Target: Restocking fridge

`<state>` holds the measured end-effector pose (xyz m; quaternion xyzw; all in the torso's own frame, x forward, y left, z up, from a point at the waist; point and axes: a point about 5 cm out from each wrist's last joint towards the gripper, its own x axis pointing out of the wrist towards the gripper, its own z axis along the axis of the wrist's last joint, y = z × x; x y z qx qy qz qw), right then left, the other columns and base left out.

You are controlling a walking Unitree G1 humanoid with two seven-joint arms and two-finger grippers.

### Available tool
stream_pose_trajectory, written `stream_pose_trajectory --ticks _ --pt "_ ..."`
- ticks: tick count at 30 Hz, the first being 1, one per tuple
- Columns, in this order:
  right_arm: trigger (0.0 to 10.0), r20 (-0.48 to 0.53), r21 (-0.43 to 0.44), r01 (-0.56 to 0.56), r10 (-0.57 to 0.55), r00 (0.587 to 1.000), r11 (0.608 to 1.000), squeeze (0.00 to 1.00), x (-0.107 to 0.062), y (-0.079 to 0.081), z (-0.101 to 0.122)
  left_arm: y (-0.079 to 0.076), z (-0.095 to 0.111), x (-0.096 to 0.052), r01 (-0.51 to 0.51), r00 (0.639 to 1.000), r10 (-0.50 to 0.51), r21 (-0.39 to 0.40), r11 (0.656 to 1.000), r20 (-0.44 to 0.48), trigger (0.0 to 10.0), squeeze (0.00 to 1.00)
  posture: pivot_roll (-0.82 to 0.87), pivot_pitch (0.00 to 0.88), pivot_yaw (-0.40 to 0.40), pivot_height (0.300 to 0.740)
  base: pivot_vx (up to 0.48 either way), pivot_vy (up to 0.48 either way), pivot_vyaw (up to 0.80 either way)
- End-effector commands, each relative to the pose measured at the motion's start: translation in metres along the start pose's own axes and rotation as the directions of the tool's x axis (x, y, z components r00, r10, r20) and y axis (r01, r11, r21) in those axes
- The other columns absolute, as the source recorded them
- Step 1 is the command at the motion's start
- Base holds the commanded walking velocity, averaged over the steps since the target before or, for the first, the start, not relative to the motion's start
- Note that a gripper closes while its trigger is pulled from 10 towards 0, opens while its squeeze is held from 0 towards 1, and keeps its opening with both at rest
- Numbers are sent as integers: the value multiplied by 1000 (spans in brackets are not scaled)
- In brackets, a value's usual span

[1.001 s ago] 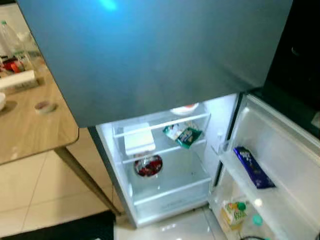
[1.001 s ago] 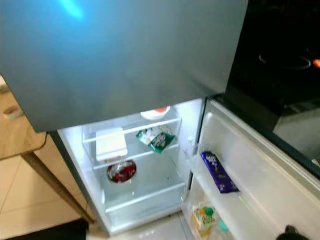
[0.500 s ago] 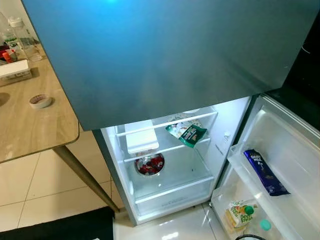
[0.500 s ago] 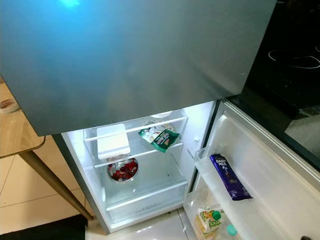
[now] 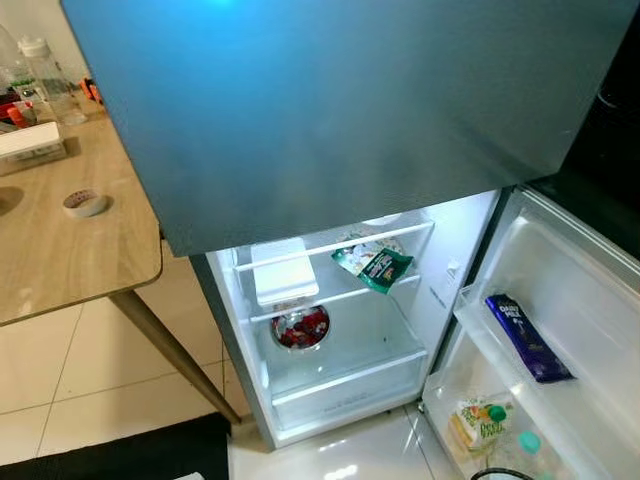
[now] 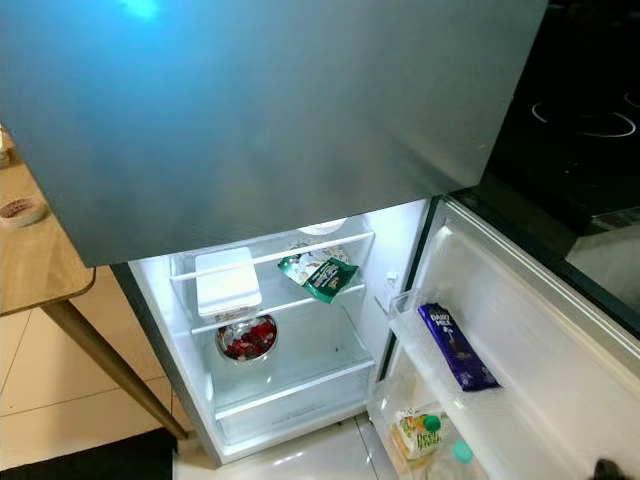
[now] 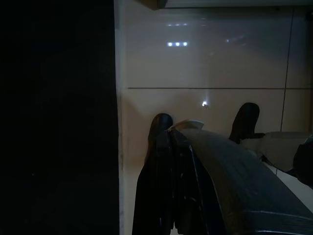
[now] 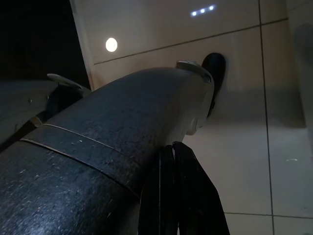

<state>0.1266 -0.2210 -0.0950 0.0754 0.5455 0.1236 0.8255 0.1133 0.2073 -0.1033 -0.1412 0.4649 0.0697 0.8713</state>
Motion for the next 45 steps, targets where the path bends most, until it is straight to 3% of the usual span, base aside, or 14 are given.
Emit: stream_pose_trajectory --ticks 1,26,37,45 --pt "10000 -29 -13 -21 21 999 1000 0 1 3 -7 0 -8 -2 -5 1000 5 1 1000 -28 10000 0 -76 0 14 740 -416 0 0" --pt "10000 -53 -41 -17 15 998 999 0 -1 2 -10 -1 -6 -1 -1 1000 1 2 1000 -22 10000 0 -76 0 13 740 -414 0 0" --pt "10000 -48 -40 2 -4 999 999 0 -1 0 -9 -1 -3 -1 31 999 -31 12 999 -12 10000 0 -78 0 13 740 0 0 0" --pt "10000 -43 -31 13 -14 999 999 0 -1 -1 -9 -2 -7 -2 40 999 -40 20 999 -27 10000 0 -79 0 13 740 0 -460 0"
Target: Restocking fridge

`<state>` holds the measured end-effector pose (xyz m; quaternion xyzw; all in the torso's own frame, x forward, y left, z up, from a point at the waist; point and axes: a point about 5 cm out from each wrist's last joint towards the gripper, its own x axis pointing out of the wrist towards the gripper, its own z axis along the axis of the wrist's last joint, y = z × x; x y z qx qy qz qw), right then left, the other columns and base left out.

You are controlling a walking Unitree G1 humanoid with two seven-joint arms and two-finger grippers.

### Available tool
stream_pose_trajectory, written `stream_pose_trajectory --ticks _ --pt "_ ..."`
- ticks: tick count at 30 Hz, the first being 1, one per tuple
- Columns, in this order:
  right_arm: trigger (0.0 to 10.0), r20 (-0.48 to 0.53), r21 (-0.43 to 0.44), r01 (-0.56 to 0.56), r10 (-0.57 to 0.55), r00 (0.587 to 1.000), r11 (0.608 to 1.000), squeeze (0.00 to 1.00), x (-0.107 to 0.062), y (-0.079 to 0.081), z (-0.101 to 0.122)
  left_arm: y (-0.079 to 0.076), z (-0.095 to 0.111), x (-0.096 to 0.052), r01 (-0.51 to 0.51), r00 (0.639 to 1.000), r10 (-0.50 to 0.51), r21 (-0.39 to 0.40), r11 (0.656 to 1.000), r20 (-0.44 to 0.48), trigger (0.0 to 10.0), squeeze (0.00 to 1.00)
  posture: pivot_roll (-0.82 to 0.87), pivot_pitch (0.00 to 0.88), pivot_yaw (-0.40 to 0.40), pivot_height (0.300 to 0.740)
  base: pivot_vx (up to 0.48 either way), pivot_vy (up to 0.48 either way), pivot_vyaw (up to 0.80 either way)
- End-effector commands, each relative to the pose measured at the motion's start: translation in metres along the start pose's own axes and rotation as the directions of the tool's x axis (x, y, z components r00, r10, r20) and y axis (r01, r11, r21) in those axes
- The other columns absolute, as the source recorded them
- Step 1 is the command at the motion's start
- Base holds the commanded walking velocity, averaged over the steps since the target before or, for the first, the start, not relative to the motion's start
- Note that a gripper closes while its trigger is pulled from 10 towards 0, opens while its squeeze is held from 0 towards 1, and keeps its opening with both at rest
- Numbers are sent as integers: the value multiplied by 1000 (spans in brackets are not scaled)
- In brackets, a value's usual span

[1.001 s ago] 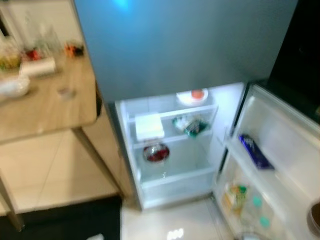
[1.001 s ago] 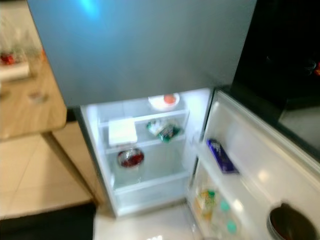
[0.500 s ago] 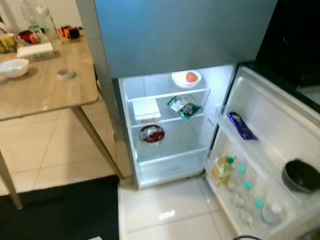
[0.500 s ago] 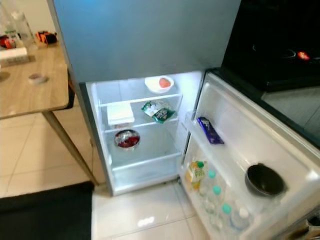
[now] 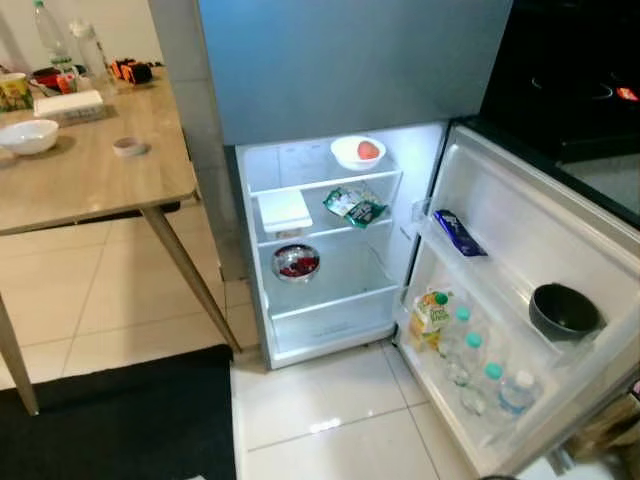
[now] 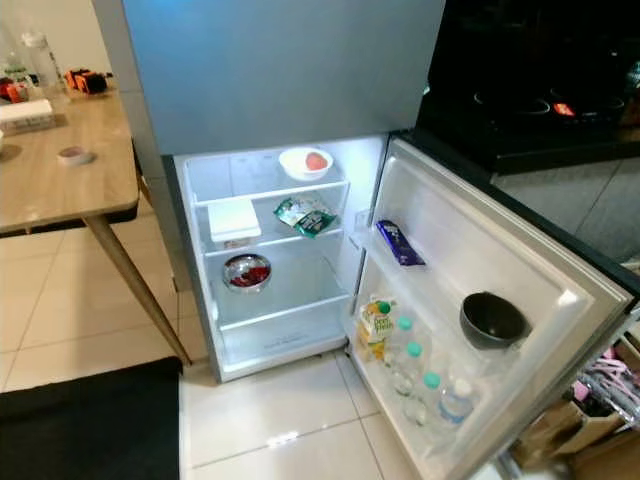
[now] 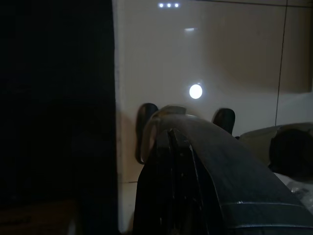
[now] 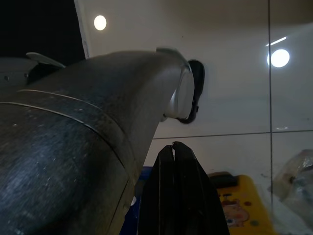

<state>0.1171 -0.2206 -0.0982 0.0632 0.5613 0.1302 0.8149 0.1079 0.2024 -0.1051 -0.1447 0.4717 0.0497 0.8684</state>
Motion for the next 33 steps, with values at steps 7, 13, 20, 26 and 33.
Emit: stream_pose_trajectory --ticks 7,13,20,26,33 --pt "10000 -5 -9 26 -26 1000 1000 0 -1 -3 1 0 -2 -1 7 1000 -7 1 1000 -11 10000 0 -78 0 11 740 0 -469 0" --pt "10000 -28 -20 26 -27 999 999 0 -1 -3 -1 1 -2 -1 -8 1000 8 -16 1000 -4 10000 0 -78 0 11 740 0 -154 -492" --pt "10000 -4 -8 56 -56 998 998 0 -2 -7 2 1 -2 -1 -17 1000 17 -16 1000 -7 10000 0 -78 0 11 740 0 0 -315" --pt "10000 44 72 283 -287 957 956 0 -17 -39 14 1 -3 -1 -15 1000 15 -19 1000 -6 10000 0 -78 0 11 740 0 0 0" --pt "10000 227 326 429 -511 829 842 0 -48 -82 57 4 -2 -2 -20 1000 20 -19 1000 -5 10000 0 -75 0 15 740 0 0 0"
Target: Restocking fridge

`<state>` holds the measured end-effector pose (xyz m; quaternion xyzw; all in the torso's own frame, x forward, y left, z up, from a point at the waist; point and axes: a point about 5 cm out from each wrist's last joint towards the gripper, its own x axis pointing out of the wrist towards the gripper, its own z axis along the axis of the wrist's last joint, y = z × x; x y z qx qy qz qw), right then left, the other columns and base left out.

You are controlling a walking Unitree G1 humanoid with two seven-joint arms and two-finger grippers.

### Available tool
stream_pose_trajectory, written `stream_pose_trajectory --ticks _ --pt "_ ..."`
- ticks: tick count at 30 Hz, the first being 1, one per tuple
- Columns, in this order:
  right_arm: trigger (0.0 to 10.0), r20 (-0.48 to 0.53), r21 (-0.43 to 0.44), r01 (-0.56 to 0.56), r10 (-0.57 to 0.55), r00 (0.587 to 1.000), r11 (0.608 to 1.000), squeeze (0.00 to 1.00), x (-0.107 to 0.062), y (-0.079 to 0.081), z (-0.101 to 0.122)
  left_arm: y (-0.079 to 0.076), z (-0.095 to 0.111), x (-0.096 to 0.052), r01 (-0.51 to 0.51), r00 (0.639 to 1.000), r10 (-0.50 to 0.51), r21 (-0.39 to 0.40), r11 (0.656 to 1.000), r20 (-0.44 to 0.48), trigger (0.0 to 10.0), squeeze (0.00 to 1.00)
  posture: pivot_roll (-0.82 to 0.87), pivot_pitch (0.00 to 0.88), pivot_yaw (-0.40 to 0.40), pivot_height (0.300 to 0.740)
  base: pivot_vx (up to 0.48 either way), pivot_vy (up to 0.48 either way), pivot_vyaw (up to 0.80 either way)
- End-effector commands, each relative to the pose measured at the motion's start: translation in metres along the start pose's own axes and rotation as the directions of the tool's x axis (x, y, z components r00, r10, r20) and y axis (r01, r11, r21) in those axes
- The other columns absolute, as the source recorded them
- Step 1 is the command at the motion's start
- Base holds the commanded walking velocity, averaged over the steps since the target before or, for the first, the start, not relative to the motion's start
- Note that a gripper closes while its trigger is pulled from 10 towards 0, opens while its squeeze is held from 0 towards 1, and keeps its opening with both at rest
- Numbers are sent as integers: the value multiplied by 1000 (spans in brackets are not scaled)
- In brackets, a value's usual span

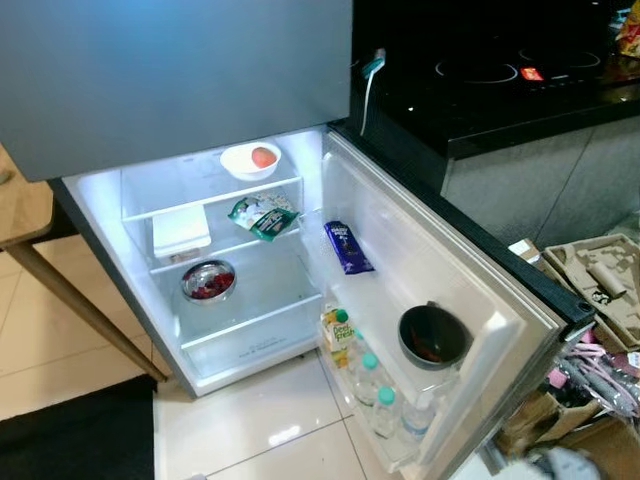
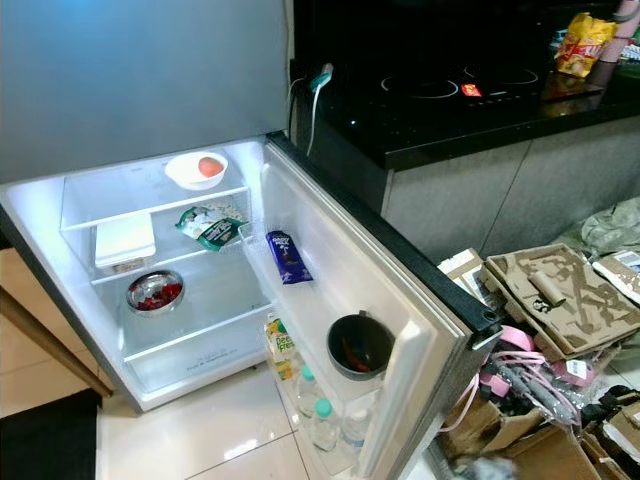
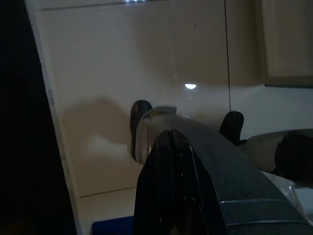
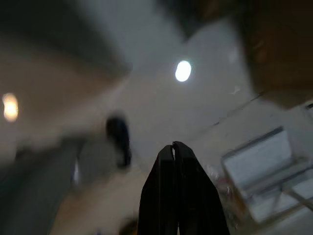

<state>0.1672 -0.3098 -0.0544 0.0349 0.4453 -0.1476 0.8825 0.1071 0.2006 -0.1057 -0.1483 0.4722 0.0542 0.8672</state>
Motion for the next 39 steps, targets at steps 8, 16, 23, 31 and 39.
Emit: stream_pose_trajectory --ticks 8,16,23,31,39 --pt "10000 354 347 -115 -17 935 931 0 -4 -13 87 7 0 -2 -19 1000 19 -6 1000 -4 10000 0 -76 0 17 740 0 0 0" --pt "10000 522 200 -538 375 766 819 0 -10 27 126 8 1 -2 -22 1000 22 -5 1000 -4 10000 0 -71 0 16 740 0 0 0" --pt "10000 358 -63 -723 691 628 688 0 -12 67 115 9 0 -2 -24 1000 24 -2 1000 -6 10000 0 -73 0 16 740 0 0 0" --pt "10000 74 -236 -966 993 92 107 0 -44 127 104 11 1 -3 -27 1000 27 -5 1000 -3 10000 0 -75 0 24 740 0 0 0" --pt "10000 145 -301 -951 982 -120 -72 0 -68 146 129 11 1 -3 -28 1000 28 -9 1000 -4 10000 0 -77 0 25 740 0 0 0"
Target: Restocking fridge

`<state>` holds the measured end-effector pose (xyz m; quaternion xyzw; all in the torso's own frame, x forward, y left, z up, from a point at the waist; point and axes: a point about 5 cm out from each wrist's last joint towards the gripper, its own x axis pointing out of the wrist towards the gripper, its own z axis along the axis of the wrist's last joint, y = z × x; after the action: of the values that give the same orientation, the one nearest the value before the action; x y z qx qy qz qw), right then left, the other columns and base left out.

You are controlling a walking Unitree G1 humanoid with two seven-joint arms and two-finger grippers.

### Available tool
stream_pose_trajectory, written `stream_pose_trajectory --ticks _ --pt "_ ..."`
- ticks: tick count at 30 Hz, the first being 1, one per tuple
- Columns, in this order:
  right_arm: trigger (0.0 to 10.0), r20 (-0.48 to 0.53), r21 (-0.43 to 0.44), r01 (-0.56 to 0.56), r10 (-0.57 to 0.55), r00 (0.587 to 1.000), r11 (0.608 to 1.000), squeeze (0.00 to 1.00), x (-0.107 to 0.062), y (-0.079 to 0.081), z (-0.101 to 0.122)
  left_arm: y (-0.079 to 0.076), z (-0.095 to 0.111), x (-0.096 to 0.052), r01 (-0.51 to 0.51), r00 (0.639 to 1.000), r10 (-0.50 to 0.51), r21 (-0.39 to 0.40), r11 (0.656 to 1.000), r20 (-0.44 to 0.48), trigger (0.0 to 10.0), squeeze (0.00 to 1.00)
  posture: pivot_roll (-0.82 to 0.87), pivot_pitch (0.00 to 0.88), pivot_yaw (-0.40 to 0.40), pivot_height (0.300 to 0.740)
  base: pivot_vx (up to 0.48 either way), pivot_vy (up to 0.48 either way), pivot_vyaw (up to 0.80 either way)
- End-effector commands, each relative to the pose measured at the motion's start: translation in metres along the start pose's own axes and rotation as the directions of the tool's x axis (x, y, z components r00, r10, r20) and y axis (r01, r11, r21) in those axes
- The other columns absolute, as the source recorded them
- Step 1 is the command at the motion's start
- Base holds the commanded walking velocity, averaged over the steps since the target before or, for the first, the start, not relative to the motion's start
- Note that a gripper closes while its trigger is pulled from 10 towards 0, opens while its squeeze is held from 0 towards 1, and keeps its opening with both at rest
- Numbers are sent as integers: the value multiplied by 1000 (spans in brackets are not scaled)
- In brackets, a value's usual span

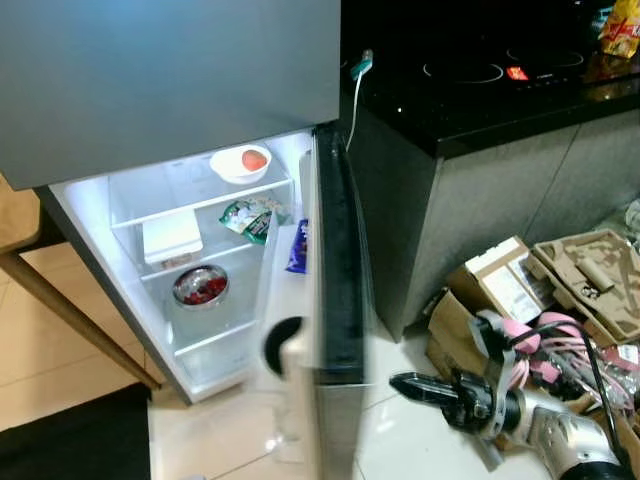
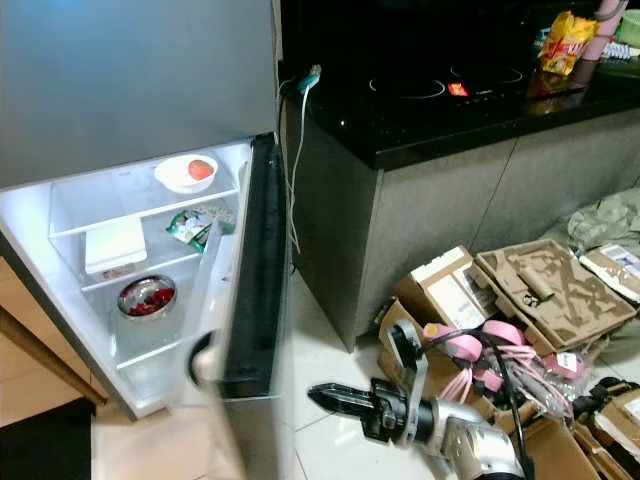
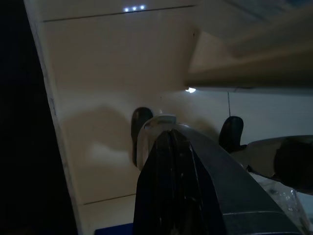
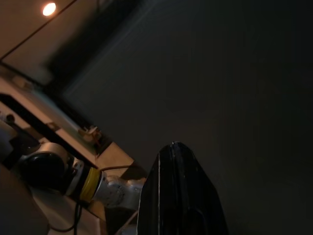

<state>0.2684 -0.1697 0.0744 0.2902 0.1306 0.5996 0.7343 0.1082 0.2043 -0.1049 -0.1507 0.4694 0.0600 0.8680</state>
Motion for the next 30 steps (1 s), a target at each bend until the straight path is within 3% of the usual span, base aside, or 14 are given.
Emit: stream_pose_trajectory --ticks 1,2,3,7,9,10,11,12,13,15,16,18,24,30 --pt "10000 17 -17 95 -95 995 995 0 -10 -8 -1 8 -2 -3 -22 1000 22 1 1000 -11 10000 0 -77 0 25 740 0 0 0" --pt "10000 26 -56 356 -355 935 933 0 -27 -31 -6 7 -2 -2 -22 1000 22 -2 1000 -12 10000 0 -74 0 21 740 0 0 0" --pt "10000 20 -63 442 -442 897 895 0 -34 -36 -10 7 -3 -2 -22 1000 22 -4 1000 -13 10000 0 -75 0 18 740 0 0 0" --pt "10000 -6 -57 600 -601 799 798 0 -49 -41 -20 6 -3 -2 -22 1000 22 -6 1000 -14 10000 0 -75 0 18 740 0 0 0" --pt "10000 -45 -54 712 -714 699 700 0 -62 -43 -32 6 -4 -2 -21 1000 21 -7 1000 -15 10000 0 -79 0 13 740 0 0 0" --pt "10000 -45 -54 712 -714 699 700 0 -62 -43 -32 6 -4 -2 -21 1000 21 -7 1000 -15 10000 0 -79 0 13 740 0 0 0" --pt "10000 -70 -48 777 -778 624 628 0 -73 -42 -42 5 -5 -2 -20 1000 20 -9 1000 -18 10000 0 -79 0 13 740 0 0 0" --pt "10000 -150 -59 867 -863 482 494 0 -90 -42 -61 4 -6 -2 -19 1000 19 -11 1000 -20 10000 0 -79 0 13 740 0 0 469" --pt "10000 -150 -59 867 -863 482 494 0 -90 -42 -61 4 -6 -2 -19 1000 19 -11 1000 -20 10000 0 -79 0 13 740 0 0 469" --pt "10000 -340 -204 934 -916 212 292 0 -121 -31 -104 2 -7 -2 -17 1000 17 -14 1000 -21 10000 0 -74 0 7 740 0 0 769" --pt "10000 -340 -204 934 -916 212 292 0 -121 -31 -104 2 -7 -2 -17 1000 17 -14 1000 -21 10000 0 -74 0 7 740 0 0 769" --pt "10000 -421 -245 953 -905 61 178 0 -141 -17 -133 1 -8 -2 -16 1000 16 -17 1000 -22 10000 0 -73 0 2 740 0 0 769" --pt "10000 -471 -264 960 -881 -45 93 0 -158 -1 -157 3 -9 -3 -23 999 22 -11 1000 -27 10000 0 -74 0 -2 740 0 0 769" --pt "10000 -564 -309 940 -824 -57 146 0 -153 12 -184 10 -7 -5 -33 999 33 -6 999 -27 10000 0 -65 0 14 740 0 0 770"
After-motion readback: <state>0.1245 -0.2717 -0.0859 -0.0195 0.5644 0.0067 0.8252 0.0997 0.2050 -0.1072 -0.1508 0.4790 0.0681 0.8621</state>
